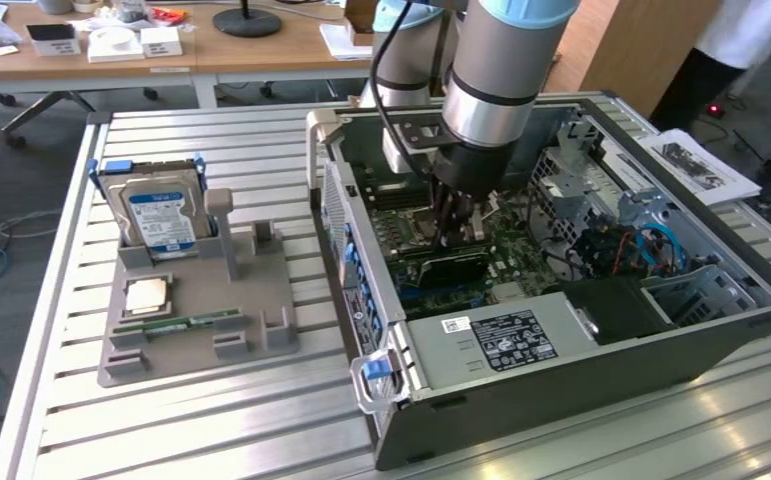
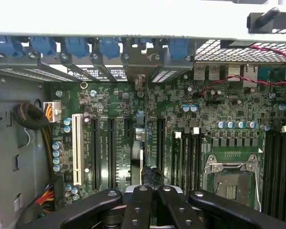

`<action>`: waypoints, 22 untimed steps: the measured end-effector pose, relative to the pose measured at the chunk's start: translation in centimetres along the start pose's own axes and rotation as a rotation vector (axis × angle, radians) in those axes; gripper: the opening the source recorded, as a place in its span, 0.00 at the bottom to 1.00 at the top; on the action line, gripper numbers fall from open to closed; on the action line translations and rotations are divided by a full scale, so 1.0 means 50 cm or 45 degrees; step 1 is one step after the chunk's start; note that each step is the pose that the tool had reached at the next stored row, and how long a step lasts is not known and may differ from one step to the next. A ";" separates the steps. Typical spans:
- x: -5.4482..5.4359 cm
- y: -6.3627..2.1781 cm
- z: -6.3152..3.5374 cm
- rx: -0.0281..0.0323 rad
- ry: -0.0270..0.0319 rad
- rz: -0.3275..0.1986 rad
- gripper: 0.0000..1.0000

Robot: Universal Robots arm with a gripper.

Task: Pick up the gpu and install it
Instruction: 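Press down on the gpu until it lock into place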

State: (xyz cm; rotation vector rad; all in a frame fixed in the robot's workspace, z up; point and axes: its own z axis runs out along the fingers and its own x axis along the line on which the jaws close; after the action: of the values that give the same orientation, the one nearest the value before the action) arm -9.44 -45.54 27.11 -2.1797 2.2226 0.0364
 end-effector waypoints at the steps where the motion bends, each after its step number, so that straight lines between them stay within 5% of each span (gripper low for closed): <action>1: 0.000 0.000 0.000 0.0000 0.0000 0.000 0.11; 22: 0.006 -0.001 0.006 0.0000 -0.0007 0.000 0.11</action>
State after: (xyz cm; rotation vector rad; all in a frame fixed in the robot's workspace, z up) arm -9.38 -45.83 26.79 -2.1794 2.2222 0.0370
